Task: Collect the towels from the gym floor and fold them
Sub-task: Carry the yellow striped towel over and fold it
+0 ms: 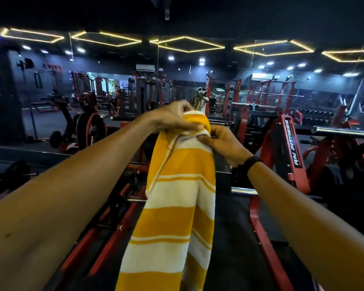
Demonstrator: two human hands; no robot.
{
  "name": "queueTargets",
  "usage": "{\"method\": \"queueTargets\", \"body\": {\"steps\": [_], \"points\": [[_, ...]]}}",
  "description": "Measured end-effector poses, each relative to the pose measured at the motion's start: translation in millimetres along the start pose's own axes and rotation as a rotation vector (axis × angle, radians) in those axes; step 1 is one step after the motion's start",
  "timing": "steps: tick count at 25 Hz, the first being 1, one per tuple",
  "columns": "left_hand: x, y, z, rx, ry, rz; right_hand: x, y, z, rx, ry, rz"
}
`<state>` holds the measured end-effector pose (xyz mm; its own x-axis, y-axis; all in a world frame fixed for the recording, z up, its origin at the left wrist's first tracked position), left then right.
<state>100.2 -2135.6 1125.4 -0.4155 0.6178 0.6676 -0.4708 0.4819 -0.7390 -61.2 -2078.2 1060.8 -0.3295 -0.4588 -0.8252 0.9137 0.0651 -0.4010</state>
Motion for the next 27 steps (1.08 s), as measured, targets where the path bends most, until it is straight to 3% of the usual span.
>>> {"method": "queueTargets", "body": {"steps": [2, 3, 4, 7, 9, 12, 15, 19, 23, 27], "points": [[-40, 8, 0, -0.303, -0.222, 0.387, 9, -9, -3, 0.062, -0.009, 0.071], [-55, 7, -2, -0.346, -0.255, 0.472, 15, -14, -4, 0.082, 0.013, 0.075], [-63, 3, -4, -0.293, -0.223, 0.421, 20, -19, -7, 0.092, 0.055, 0.050], [-52, -15, -2, 0.034, -0.048, -0.068, 32, -30, -10, -0.023, 0.206, -0.167], [-30, -17, 6, 0.148, 0.043, -0.071, 28, -22, -5, -0.115, 0.249, -0.122], [-10, 1, 20, 0.101, 0.101, 0.153, 19, -3, 12, -0.165, 0.225, -0.115], [-27, 12, 27, 0.041, 0.122, 0.054, 19, 3, 19, -0.120, 0.144, -0.264], [-74, 11, 29, -0.141, -0.082, 0.050, 30, -16, 16, 0.034, 0.110, -0.128], [-74, 1, 41, 0.073, 0.065, -0.267, 37, -29, 17, -0.031, 0.203, -0.202], [-49, 19, 60, 0.135, 0.202, -0.373, 33, -20, 25, -0.098, 0.202, -0.153]]}}
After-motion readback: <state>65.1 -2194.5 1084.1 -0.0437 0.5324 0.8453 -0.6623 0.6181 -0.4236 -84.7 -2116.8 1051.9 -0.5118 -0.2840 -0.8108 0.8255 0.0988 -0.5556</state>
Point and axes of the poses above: each hand's wrist, its own z-axis towards the middle knuckle, its own y-axis out of the palm, x = y × z, the point moved 3 cm from there along z, towards the middle knuckle, and after that the axes turned 11 degrees about -x, right-handed, at the moved point
